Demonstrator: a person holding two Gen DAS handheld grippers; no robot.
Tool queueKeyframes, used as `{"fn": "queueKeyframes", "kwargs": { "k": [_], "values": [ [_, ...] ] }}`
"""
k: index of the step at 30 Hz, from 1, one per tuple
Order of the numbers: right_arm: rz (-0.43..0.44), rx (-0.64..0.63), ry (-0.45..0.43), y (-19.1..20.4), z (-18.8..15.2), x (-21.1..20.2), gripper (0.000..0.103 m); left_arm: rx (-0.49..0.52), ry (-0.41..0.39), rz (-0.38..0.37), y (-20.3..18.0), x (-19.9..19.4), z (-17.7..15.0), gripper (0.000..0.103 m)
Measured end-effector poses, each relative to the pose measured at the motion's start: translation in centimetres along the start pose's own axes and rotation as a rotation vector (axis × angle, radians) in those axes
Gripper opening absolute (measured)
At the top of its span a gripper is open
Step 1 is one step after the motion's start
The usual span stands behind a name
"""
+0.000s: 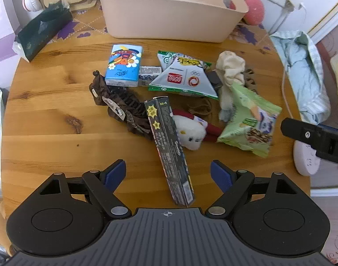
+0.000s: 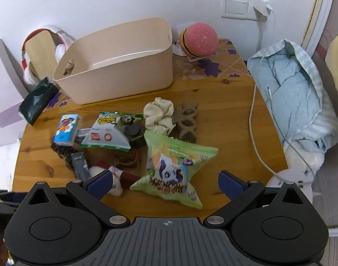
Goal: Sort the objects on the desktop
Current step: 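Grasp the green cartoon snack bag with the right gripper while the left grasps the dark snack box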
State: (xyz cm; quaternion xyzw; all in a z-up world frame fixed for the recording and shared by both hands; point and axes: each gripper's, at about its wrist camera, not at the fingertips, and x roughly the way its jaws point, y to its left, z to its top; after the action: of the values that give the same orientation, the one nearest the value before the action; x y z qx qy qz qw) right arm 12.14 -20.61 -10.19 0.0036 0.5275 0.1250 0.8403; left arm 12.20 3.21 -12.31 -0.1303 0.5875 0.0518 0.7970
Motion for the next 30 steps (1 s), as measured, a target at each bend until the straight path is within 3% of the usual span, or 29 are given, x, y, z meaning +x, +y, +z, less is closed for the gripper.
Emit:
{"fn": "queueKeyframes", "kwargs": {
  "k": [4,8,20,22,27,30],
  "values": [
    [-0.006,0.039,0.041,-0.6,0.3,2.8,0.102,-0.008,0.023,0.003,0.1,2.1,0.2,0.086],
    [-0.009,0.059,0.084,-1.0,0.1,5.1,0.092,-0.005,0.030,0.004,-0.1,3.6,0.2,0.086],
    [-0.011,0.112,0.141,-1.9,0.2,9.6,0.088,-0.022,0.053,0.010,-0.2,7.4,-0.2,0.085],
    [-0.009,0.127,0.155,-2.0,0.1,10.1,0.084,-0.013,0.053,0.008,-0.2,7.6,-0.4,0.082],
    [-0.014,0.147,0.163,-2.2,-0.3,11.0,0.077,0.017,0.088,0.015,-0.4,8.5,-0.6,0.057],
    [-0.014,0.155,0.168,-2.3,-0.6,11.2,0.072,0.030,0.085,0.021,-0.4,8.6,-0.9,0.050]
  ]
}}
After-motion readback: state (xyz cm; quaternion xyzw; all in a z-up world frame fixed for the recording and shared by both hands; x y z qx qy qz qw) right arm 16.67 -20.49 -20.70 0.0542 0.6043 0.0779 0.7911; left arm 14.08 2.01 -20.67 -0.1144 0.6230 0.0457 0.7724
